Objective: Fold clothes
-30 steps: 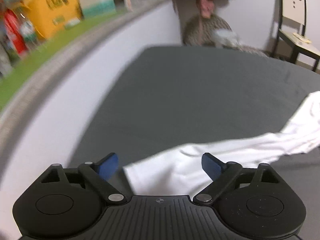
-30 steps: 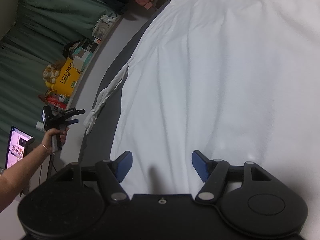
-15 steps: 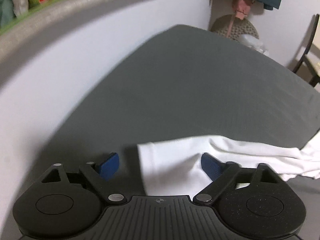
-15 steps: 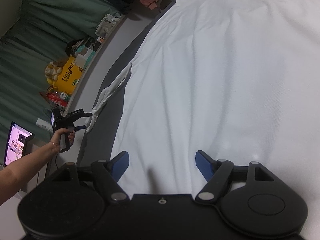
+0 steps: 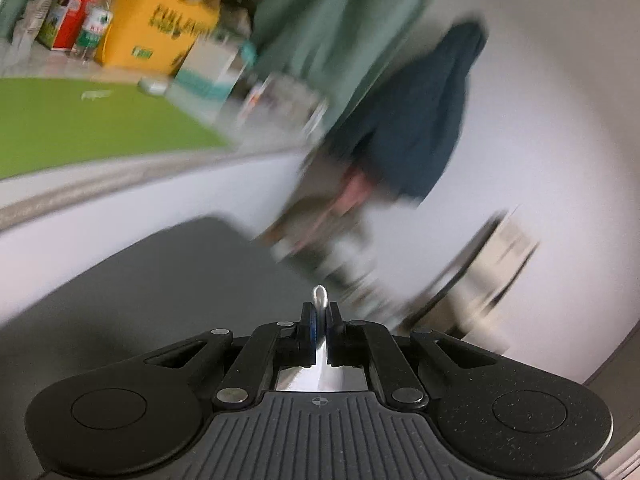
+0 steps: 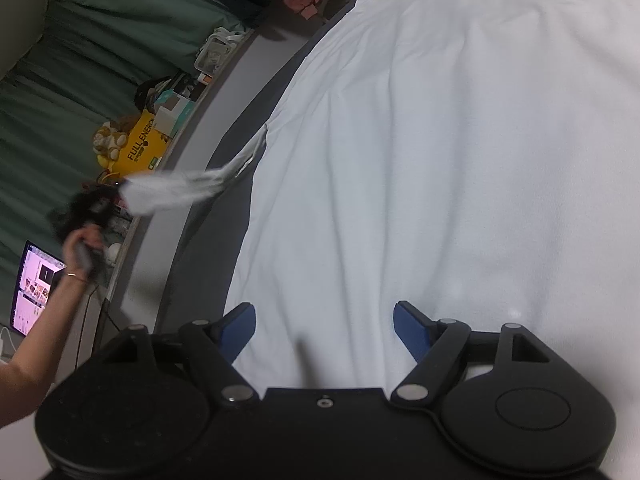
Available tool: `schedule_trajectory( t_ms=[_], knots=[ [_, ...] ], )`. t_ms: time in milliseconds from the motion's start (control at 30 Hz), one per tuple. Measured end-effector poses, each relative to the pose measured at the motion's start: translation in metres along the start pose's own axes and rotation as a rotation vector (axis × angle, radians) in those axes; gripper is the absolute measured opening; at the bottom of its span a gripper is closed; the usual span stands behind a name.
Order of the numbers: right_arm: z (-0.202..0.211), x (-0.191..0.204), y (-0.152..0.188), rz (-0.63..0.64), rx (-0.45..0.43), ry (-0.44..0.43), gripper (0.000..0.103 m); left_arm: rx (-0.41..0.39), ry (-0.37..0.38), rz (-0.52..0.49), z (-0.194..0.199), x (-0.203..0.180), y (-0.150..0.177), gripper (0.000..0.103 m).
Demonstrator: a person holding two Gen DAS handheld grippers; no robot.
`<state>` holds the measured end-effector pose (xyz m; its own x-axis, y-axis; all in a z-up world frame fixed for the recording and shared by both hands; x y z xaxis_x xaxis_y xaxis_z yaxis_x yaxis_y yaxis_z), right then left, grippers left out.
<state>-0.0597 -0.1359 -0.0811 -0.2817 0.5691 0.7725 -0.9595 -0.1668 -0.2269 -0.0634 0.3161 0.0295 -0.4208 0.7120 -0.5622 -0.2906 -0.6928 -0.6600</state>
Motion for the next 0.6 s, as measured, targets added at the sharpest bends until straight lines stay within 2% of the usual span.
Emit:
schedule_trajectory(
  t_ms=[33,100,167,233,333,433,467,533,600],
  knots=[
    [0.000,0.000,0.000,0.001,0.001,0.000,0.076,-0.018,0.019,0.008,0.014,-0.011,-0.001,0.004],
    [0.000,0.000,-0.001,0.001,0.001,-0.001,0.077,-0.028,0.022,-0.051,0.034,-0.030,0.003,0.004],
    [0.000,0.001,-0.001,0.005,0.002,0.000,0.078,0.007,0.007,-0.087,0.047,-0.048,0.011,0.004],
    [0.000,0.002,-0.001,0.010,0.002,0.002,0.078,0.059,0.092,-0.024,0.059,-0.058,0.012,0.004],
    [0.000,0.002,-0.001,0.016,0.000,0.005,0.078,0.025,0.099,-0.057,0.085,-0.085,0.010,0.004],
    [0.000,0.003,-0.001,0.023,-0.001,0.008,0.078,-0.006,-0.153,-0.177,0.080,-0.067,0.008,0.004],
    [-0.001,0.003,-0.002,0.024,-0.001,0.010,0.078,0.034,-0.227,-0.201,0.069,-0.052,0.012,0.004],
    [0.000,0.003,-0.002,0.024,0.001,0.011,0.078,0.138,-0.325,-0.199,0.047,-0.028,0.030,0.005],
    [0.000,0.003,-0.002,0.022,0.001,0.011,0.078,0.223,-0.326,-0.198,0.027,-0.015,0.062,0.005]
  ],
)
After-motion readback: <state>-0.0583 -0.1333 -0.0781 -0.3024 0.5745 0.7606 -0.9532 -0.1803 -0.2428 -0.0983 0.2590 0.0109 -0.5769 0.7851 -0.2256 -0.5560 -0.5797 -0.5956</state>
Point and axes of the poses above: each gripper's, at about its wrist camera, not at the fingertips, and z roughly against the way its jaws point, x to its left, y to its underside, the point moved 9 cm from there along -z, roughly the way its jaws point, and after that the axes turned 14 degrees about x, right-handed, at the moved point
